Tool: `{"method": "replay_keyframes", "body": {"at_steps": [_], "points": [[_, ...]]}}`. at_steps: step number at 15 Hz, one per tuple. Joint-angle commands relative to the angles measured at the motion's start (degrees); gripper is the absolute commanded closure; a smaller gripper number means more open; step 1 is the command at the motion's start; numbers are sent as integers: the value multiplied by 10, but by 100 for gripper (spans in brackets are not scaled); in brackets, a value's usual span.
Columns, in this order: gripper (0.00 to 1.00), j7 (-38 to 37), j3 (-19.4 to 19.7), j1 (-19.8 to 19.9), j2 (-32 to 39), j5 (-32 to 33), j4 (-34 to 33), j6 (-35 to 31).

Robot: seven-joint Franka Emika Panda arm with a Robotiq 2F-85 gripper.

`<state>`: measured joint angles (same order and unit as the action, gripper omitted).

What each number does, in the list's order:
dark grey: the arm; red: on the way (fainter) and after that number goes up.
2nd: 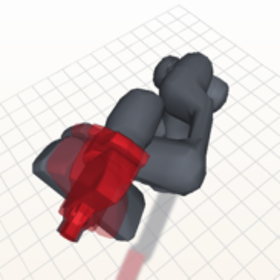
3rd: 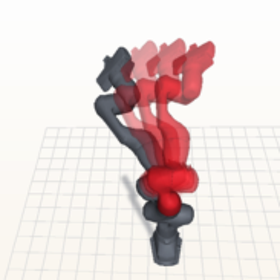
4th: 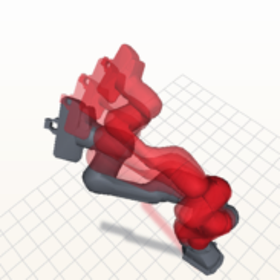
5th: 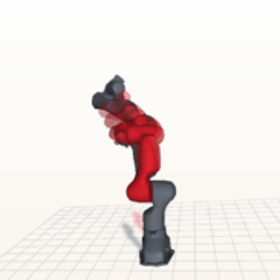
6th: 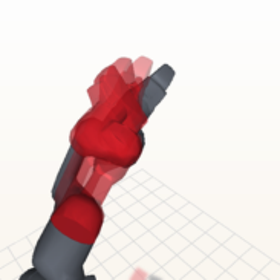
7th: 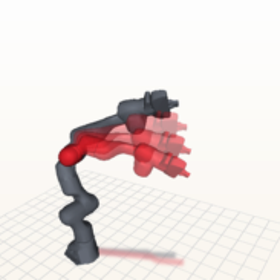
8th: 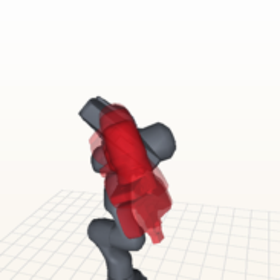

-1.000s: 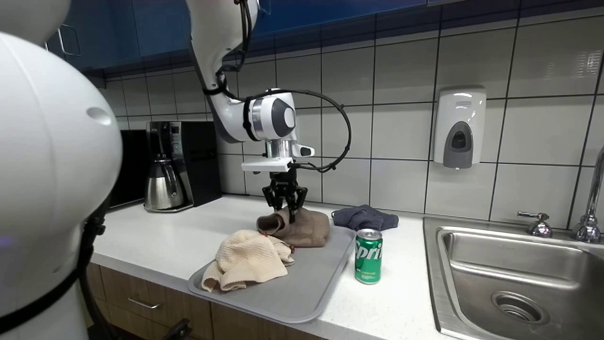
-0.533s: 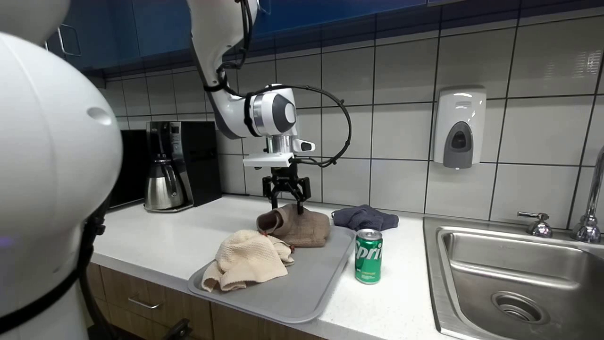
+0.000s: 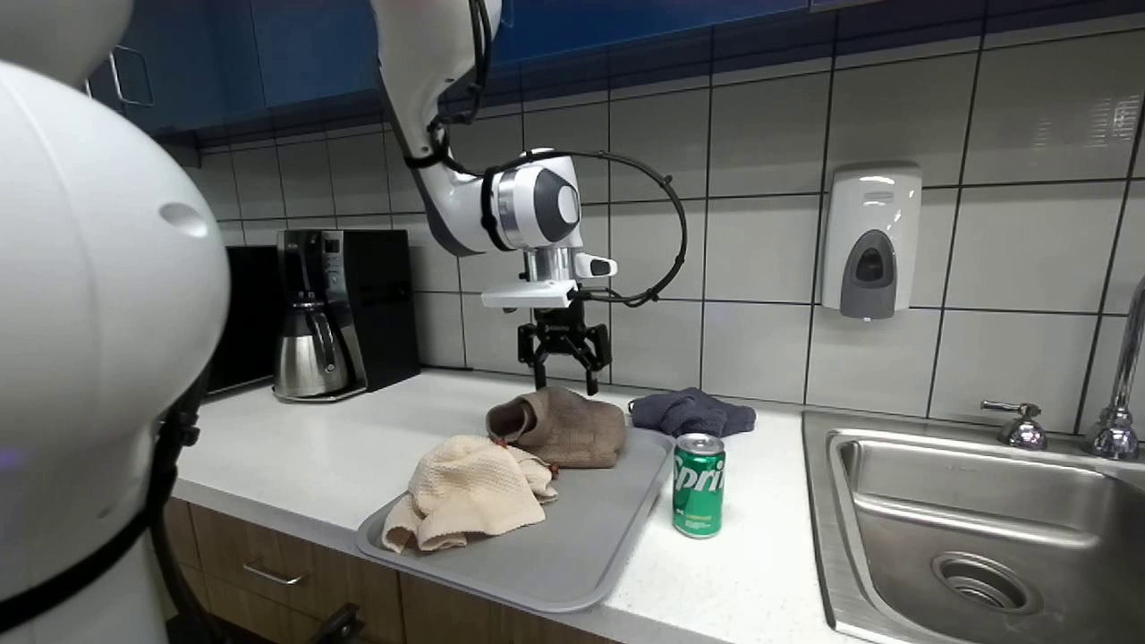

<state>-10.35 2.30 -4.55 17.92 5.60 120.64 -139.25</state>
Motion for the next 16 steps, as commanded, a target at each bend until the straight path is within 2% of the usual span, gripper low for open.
{"method": "replay_keyframes", "body": {"at_steps": [1, 3, 4, 16], "points": [[0, 30, -2, 10, -5, 9, -26, 39], [0, 56, -6, 18, 0, -2, -41, 58], [0, 26, -3, 10, 0, 3, -20, 24], [0, 28, -4, 10, 4, 3, -22, 26]]}}
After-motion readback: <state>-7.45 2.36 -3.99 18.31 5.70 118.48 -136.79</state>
